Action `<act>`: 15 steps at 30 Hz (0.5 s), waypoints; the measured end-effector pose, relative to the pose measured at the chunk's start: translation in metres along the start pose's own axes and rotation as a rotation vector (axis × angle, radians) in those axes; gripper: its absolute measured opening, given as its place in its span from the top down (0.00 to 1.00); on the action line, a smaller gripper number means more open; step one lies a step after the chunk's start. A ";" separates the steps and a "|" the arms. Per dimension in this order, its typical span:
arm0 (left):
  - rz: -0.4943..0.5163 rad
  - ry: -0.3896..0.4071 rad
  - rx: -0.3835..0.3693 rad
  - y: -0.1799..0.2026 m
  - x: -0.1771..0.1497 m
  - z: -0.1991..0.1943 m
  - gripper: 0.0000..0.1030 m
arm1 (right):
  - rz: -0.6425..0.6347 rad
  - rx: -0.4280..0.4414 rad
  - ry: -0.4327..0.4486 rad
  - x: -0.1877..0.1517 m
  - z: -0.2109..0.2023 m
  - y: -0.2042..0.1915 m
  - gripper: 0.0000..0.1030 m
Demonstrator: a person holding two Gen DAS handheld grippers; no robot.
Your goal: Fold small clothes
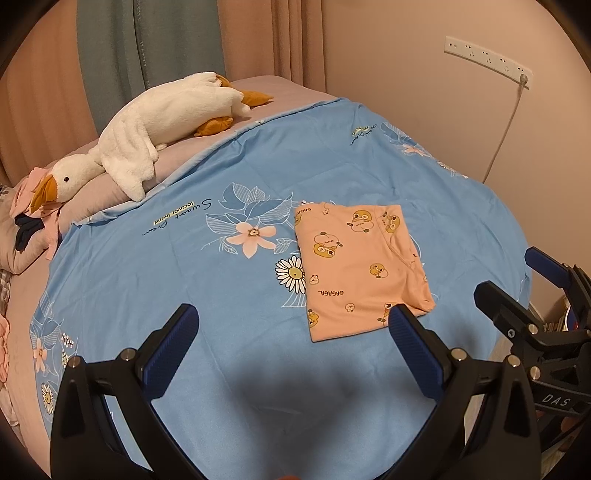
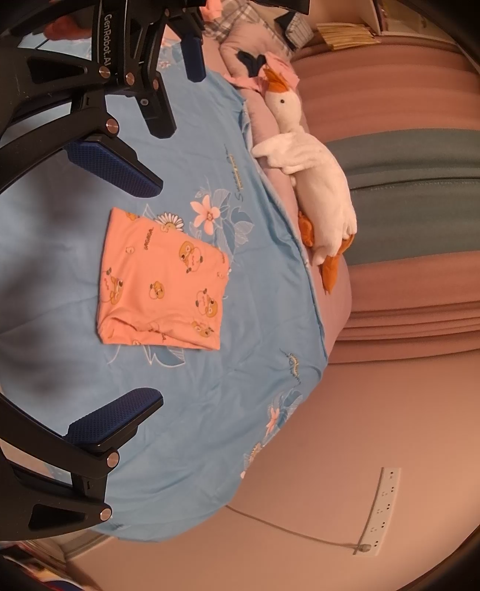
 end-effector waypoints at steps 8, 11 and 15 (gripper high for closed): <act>0.010 -0.002 -0.005 0.000 0.000 0.001 0.00 | 0.001 -0.001 0.000 0.000 0.000 0.000 0.01; 0.013 -0.004 -0.008 0.000 0.000 0.001 0.00 | -0.001 0.000 0.000 0.001 0.001 0.000 0.01; 0.015 -0.004 -0.008 0.001 0.000 0.000 0.00 | -0.001 0.001 -0.001 0.001 0.001 0.000 0.01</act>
Point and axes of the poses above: each gripper's, at about its wrist camera, not at the fingertips, and z roughly the way its jaws point, y to its right, x to its top, the point moved 7 cm from there along z, roughly the way its jaws point, and after that the axes turned 15 degrees about -z, right-handed, at the moved point
